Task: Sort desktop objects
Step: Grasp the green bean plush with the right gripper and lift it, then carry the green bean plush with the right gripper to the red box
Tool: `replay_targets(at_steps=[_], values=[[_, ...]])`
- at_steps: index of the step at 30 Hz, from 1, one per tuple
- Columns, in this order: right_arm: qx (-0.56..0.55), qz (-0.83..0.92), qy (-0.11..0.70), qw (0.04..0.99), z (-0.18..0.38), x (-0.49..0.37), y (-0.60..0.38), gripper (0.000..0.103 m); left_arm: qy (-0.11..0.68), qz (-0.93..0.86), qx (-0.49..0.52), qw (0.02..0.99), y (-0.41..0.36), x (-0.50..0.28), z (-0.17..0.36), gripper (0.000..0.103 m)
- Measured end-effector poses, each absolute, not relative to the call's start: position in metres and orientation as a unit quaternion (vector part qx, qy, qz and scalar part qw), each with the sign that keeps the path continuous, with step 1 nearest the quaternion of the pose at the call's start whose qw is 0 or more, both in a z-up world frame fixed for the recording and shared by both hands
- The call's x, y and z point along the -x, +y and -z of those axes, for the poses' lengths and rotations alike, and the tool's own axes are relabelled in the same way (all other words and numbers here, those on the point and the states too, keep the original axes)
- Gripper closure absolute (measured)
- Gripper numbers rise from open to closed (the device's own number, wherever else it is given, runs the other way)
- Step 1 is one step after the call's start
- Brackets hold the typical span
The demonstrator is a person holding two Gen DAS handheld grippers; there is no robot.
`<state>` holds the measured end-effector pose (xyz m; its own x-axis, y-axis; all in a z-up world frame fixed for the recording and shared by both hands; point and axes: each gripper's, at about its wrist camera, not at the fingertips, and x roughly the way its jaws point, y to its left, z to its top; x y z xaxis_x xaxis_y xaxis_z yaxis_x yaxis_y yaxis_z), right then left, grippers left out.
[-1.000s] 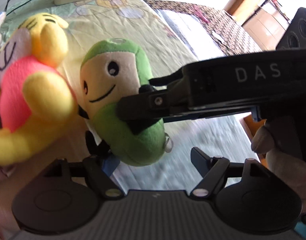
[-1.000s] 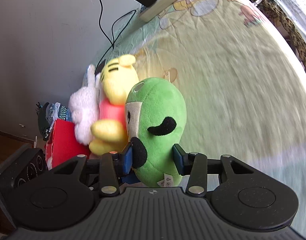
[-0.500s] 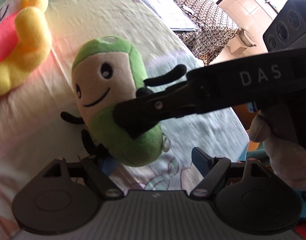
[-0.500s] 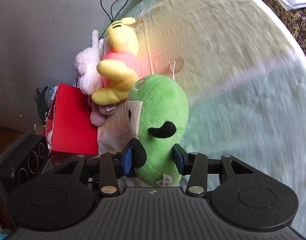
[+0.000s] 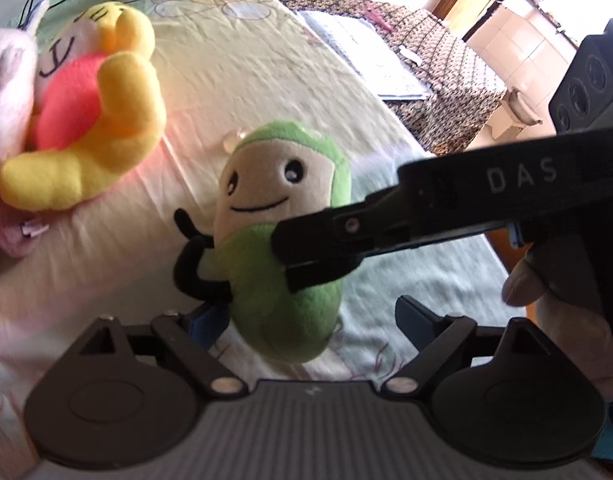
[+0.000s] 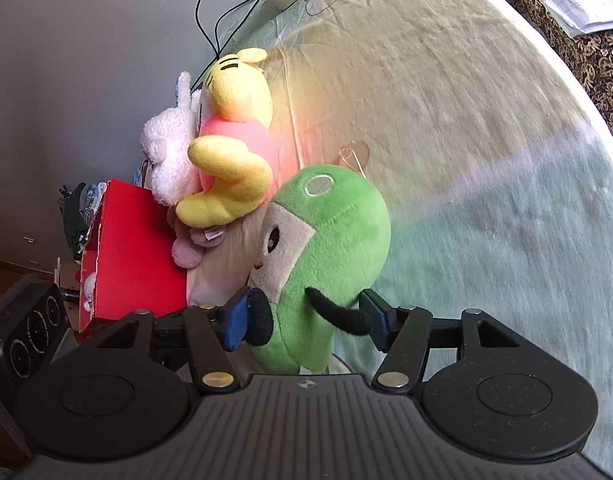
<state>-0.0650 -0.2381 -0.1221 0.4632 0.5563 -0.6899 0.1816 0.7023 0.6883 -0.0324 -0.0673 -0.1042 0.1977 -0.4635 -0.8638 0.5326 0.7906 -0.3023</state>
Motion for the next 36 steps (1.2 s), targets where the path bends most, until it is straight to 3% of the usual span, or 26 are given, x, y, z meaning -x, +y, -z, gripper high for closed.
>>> replay_targets(at_steps=[3, 12, 23, 36], values=[[-0.373, -0.118, 0.500, 0.773, 0.122, 0.060, -0.242, 0.038, 0.540, 0.325, -0.019, 0.776, -0.069, 0.026, 0.105, 0.005], [-0.401, -0.118, 0.511, 0.751, 0.136, 0.049, -0.244, 0.034, 0.540, 0.296, -0.020, 0.788, -0.081, 0.013, 0.117, 0.009], [-0.374, -0.135, 0.515, 0.759, 0.130, 0.054, -0.233, 0.040, 0.542, 0.289, 0.009, 0.789, -0.066, 0.022, 0.114, 0.018], [-0.351, -0.181, 0.482, 0.782, 0.099, 0.064, -0.195, 0.040, 0.497, 0.266, -0.008, 0.826, -0.035, 0.056, 0.081, 0.018]])
